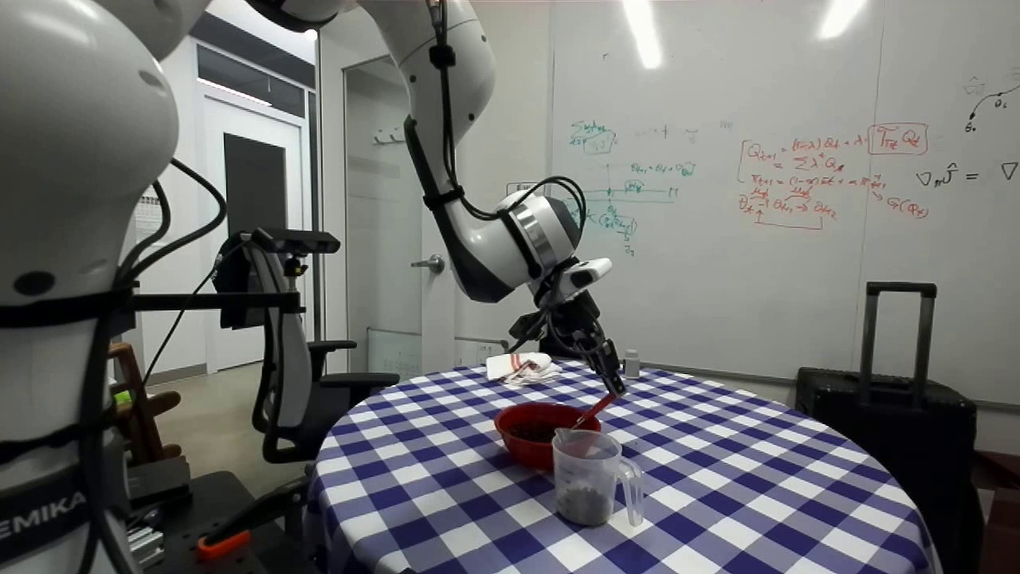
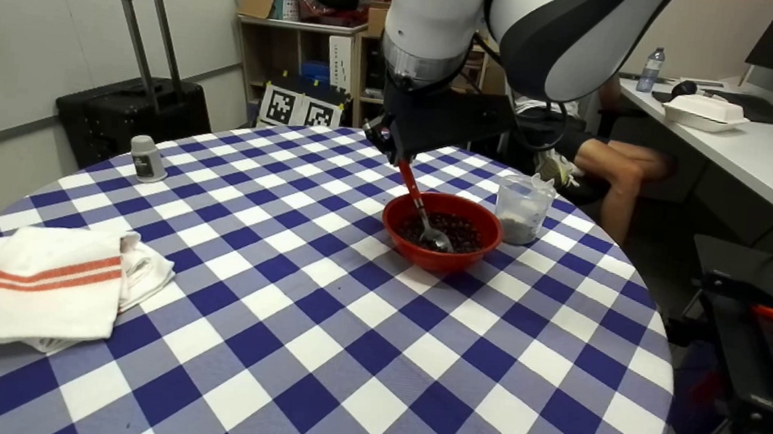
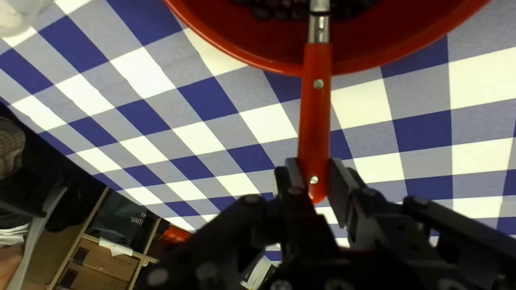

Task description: Use the spoon to shift a spoonful of the brown objects to the jug

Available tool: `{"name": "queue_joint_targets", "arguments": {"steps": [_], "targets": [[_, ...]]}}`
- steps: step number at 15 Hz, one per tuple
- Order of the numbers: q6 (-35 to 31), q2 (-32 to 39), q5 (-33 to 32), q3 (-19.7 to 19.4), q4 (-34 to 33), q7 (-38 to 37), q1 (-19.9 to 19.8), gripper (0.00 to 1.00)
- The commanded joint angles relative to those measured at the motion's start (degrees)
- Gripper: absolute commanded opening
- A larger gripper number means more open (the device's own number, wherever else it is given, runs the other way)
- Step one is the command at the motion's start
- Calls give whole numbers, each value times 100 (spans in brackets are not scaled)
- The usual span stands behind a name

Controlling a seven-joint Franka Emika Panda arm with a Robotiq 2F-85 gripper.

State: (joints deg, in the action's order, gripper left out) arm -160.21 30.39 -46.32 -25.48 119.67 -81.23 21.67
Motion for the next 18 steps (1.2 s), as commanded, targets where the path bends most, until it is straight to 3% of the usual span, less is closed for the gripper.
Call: {"name": "queue_joint_targets", "arguments": {"steps": [1,9,14,18], "targets": [[98,-187,-61,336,4,104,-453,5],[241,-332,394,1002,27,775,-1234,5],[332,-319,1362,1350,-1,1757,-1613,5],[388,-340,2103,1306,-72,2391,-1597,5]]}}
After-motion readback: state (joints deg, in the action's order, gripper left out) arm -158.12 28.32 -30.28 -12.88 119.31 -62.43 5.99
